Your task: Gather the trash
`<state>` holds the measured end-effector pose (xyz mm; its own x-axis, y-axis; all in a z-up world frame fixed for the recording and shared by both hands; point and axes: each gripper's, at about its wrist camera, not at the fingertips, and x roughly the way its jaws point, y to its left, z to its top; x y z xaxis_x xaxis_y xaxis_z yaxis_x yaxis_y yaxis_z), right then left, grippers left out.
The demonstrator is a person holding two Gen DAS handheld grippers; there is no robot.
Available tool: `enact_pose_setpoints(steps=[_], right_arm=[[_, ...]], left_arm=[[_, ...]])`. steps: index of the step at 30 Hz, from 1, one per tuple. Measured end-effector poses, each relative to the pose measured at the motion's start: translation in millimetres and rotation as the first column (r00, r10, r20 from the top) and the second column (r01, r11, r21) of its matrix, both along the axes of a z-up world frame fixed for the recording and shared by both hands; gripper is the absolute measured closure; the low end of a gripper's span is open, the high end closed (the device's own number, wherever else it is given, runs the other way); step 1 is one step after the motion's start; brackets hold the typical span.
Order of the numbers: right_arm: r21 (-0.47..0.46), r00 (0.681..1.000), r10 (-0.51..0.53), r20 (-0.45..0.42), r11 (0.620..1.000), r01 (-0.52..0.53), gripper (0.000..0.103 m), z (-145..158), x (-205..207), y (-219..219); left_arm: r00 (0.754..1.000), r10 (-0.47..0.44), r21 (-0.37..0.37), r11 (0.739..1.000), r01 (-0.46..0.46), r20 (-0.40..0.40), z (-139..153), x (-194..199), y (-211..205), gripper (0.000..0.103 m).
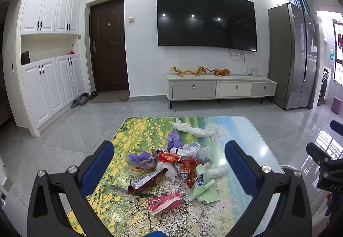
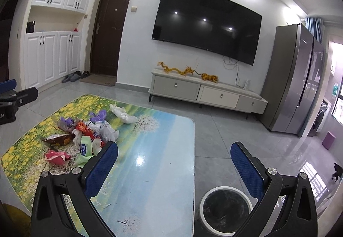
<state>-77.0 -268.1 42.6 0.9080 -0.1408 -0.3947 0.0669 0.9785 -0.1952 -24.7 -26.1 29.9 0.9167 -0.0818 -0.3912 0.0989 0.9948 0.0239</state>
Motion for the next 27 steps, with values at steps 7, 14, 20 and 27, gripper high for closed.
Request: enact_pose_setpoints(steps=[7,14,20,27], right_arm=[[0.001,0.999,0.005,0.041,1.0,-0.005,0.0,10.0,-13.8,1.1],[-0.005,0.998,0.009,0.058,1.0,-0.008,0.0,12.5,-18.1,4.6],[-0.006,0.999,0.001,0.054,1.0,-0.001,0.0,12.2,-18.4,2.7],[0.011,0.999,-0.01,0.039,1.0,0.01,0.0,5.5,-17.3,-3.1]], left_arm=[[0.998,0.022,0.013,1.0,-0.023,0.059,7.1,-16.9,-0.6,0.0],[0.997,0.019,0.025,0.999,-0.021,0.072,6.9,-21.8,-0.2,0.0],[0.997,0.019,0.023,1.0,-0.021,0.068,4.0,-20.4,0.4,0.0],[0.996,0.048,0.03,0.998,-0.051,0.069,-1.5,-17.9,1.5,0.0]])
